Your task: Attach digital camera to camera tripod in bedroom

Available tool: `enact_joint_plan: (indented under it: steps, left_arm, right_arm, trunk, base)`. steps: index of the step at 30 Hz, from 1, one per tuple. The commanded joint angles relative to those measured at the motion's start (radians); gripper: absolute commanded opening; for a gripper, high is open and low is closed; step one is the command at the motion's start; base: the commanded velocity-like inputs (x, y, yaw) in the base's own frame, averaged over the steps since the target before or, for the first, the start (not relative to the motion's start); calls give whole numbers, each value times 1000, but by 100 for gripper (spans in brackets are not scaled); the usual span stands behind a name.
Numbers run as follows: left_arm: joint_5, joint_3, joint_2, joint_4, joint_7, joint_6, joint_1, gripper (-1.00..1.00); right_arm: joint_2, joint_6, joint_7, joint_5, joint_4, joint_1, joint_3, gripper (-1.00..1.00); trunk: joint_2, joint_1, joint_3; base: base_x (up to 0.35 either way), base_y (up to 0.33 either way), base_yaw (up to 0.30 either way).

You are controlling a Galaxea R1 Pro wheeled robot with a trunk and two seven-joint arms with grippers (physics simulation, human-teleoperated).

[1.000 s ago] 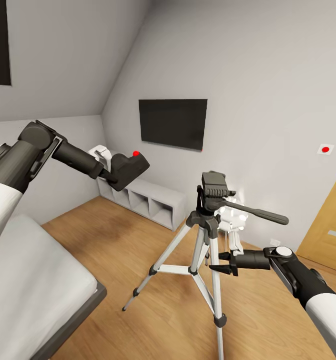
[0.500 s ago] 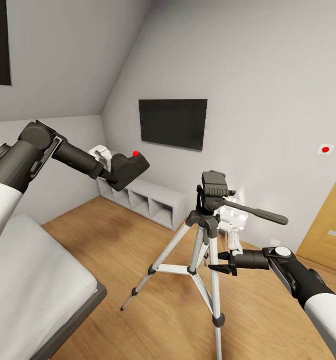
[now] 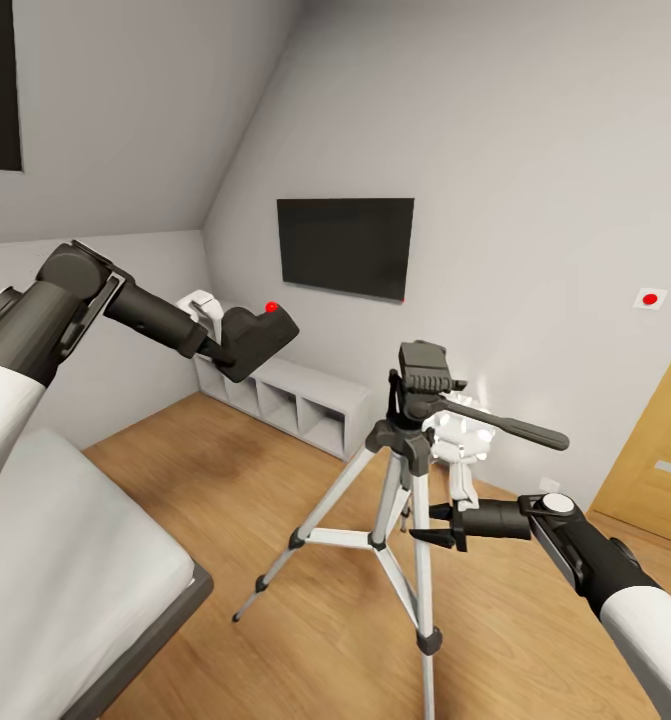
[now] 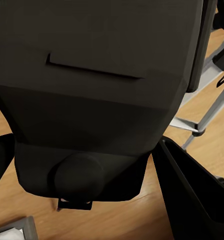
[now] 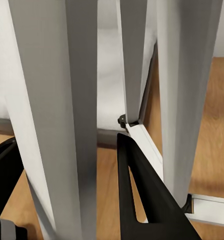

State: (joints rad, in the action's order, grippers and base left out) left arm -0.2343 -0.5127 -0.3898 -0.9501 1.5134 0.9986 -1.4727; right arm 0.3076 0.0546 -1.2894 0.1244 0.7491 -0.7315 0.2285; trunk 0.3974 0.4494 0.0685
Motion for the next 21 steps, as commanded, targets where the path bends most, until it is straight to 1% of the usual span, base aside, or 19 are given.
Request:
enact_joint_plan:
  steps: [1,3,5,7,11,13,21]
  left_arm:
    - [-10,-1,2,-1,10,10,-1,-100]
    - [-10,-2,10,-1,11,10,-1,-100]
    - [-10,-5,28,-1,11,9,-1,-100]
    - [-10,-5,40,0,11,9,-1,-100]
    - [-10,-4,80,29,10,9,-1,-100]
    - [-10,-2,95,42,8,9,-1,-100]
    - [-10,1,111,51,9,10,-1,-100]
  right_arm:
    - [1,5,1,9,0,-2,5,-100]
    - [0,5,1,9,0,-2,5,-100]
    - [-1,5,1,9,-1,-2,5,-100]
    - [-1,5,3,8,-1,-2,5,-100]
    - [-6,5,36,8,-2,-2,6,-100]
    - [-12,5,52,8,-3,-2,7,-100]
    - [-23,5,64,7,-8,-2,8,-100]
  trunk:
    - [3,1,2]
    - [3,1,2]
    - [3,1,2]
    - [3,1,2]
    - [3,1,2]
    - [3,1,2]
    - [3,1,2]
  base:
    - [0,0,0]
    - [0,0,0]
    - [0,0,0]
    - [0,0,0]
    - [0,0,0]
    - [0,0,0]
    - [0,0,0]
